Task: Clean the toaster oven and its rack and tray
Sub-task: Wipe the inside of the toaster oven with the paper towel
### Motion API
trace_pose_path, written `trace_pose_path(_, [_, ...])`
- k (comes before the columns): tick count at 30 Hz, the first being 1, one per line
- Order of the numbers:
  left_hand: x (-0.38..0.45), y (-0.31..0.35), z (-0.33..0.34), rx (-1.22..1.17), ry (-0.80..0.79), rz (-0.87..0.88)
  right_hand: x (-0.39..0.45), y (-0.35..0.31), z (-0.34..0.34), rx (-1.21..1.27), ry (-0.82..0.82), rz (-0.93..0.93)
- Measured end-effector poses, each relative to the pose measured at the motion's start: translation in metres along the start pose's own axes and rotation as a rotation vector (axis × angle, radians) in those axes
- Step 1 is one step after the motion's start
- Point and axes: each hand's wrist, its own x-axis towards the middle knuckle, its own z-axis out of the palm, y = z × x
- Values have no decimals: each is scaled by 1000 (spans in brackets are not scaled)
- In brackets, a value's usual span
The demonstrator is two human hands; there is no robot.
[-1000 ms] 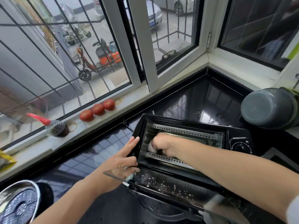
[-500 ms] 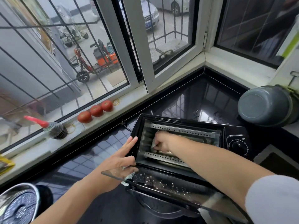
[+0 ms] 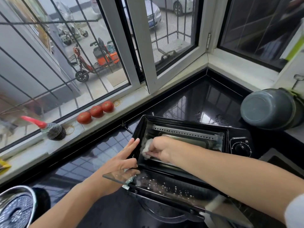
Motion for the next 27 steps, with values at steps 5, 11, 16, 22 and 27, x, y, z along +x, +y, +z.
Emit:
trace_pose_path(5, [1, -2, -2, 54, 13, 53, -34, -6, -3, -79, -86, -140])
trace_pose_path(11, [2, -11, 3, 72, 12, 56, -20, 16, -5, -412, 85, -89])
trace_pose_path(16, [3, -11, 2, 3, -10, 13, -21, 20, 12, -486, 6, -112])
trace_pose_path(22, [6, -10, -3, 66, -15, 58, -40, 23, -2, -223, -305, -218])
trace_pose_path(27, [6, -6, 0, 19, 9, 49, -25, -2, -20, 456, -31, -404])
